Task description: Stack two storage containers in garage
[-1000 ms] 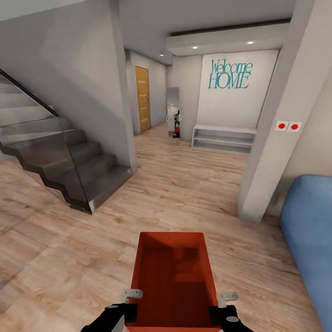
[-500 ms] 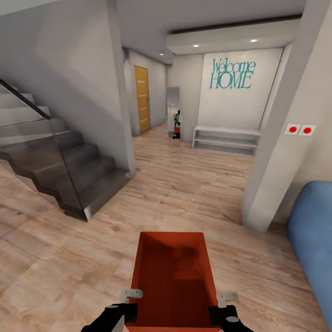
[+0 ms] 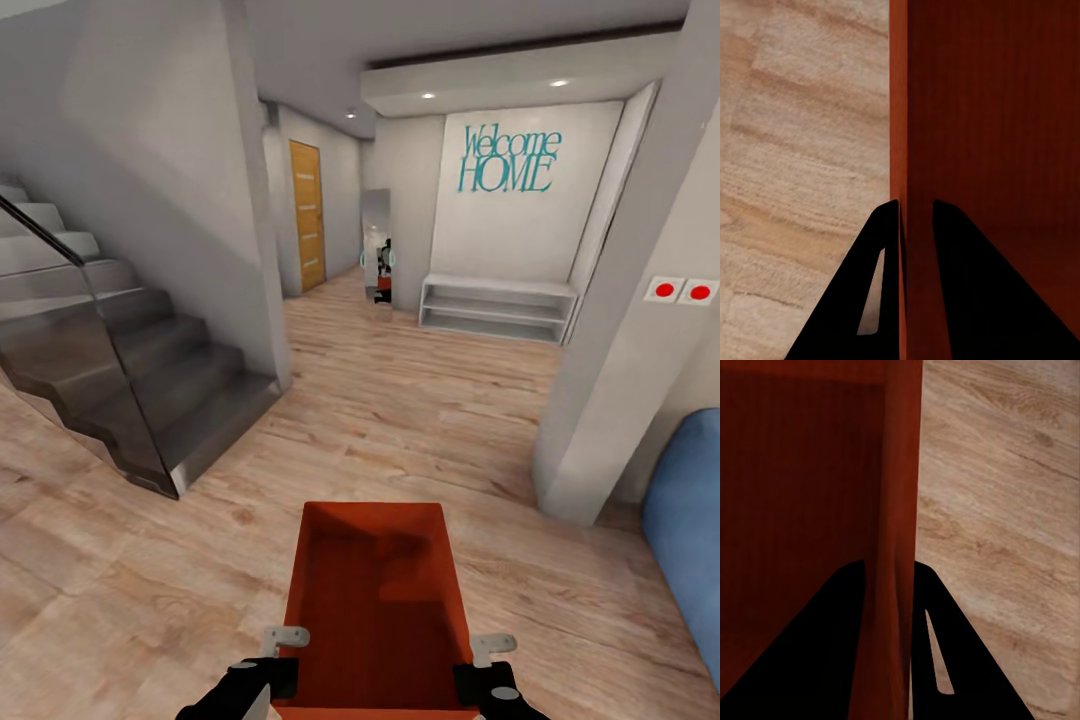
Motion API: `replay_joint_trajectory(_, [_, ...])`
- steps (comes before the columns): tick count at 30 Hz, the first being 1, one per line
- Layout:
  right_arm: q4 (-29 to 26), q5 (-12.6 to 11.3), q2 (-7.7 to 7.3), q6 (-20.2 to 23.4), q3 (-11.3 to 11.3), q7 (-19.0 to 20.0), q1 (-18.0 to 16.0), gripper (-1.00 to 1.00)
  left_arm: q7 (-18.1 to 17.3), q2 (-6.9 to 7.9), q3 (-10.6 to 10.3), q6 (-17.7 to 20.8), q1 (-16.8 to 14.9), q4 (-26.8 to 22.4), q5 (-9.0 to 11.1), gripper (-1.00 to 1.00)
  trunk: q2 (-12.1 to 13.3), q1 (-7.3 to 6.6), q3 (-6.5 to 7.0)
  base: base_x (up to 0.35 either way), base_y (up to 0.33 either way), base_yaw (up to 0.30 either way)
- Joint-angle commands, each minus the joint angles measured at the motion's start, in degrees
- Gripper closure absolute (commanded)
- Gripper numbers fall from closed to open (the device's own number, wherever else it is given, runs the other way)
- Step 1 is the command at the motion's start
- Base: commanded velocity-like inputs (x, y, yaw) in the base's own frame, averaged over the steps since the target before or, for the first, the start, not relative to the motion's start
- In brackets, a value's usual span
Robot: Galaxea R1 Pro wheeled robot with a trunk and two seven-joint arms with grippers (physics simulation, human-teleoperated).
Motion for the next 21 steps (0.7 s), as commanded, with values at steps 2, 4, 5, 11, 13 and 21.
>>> replay_joint_trajectory(2, [0.4,-1.3,-0.03,0.5,-0.1,-0.9,0.0,1.0,0.6,0.02,-0.3,0.4,0.0,-0.4,-0.7,1.0,0.0,0.03,-0.05,0.322,0.0,0.0])
replay_joint_trajectory(4, [0.4,-1.3,-0.03,0.5,-0.1,-0.9,0.0,1.0,0.6,0.02,-0.3,0.4,0.0,-0.4,-0.7,1.0,0.0,0.03,-0.05,0.322,0.0,0.0])
replay_joint_trajectory(5, [0.4,-1.3,-0.03,0.5,-0.1,-0.9,0.0,1.0,0.6,0.01,-0.3,0.4,0.0,-0.4,-0.7,1.0,0.0,0.03,-0.05,0.322,-0.005,0.0])
replay_joint_trajectory(11, [0.4,-1.3,-0.03,0.5,-0.1,-0.9,0.0,1.0,0.6,0.05,-0.3,0.4,0.0,-0.4,-0.7,1.0,0.0,0.03,-0.05,0.312,-0.091,0.0])
replay_joint_trajectory(13, [0.4,-1.3,-0.03,0.5,-0.1,-0.9,0.0,1.0,0.6,0.04,-0.3,0.4,0.0,-0.4,-0.7,1.0,0.0,0.03,-0.05,0.297,-0.15,0.0])
replay_joint_trajectory(21, [0.4,-1.3,-0.03,0.5,-0.1,-0.9,0.0,1.0,0.6,0.07,-0.3,0.4,0.0,-0.4,-0.7,1.0,0.0,0.03,-0.05,0.29,-0.185,0.0])
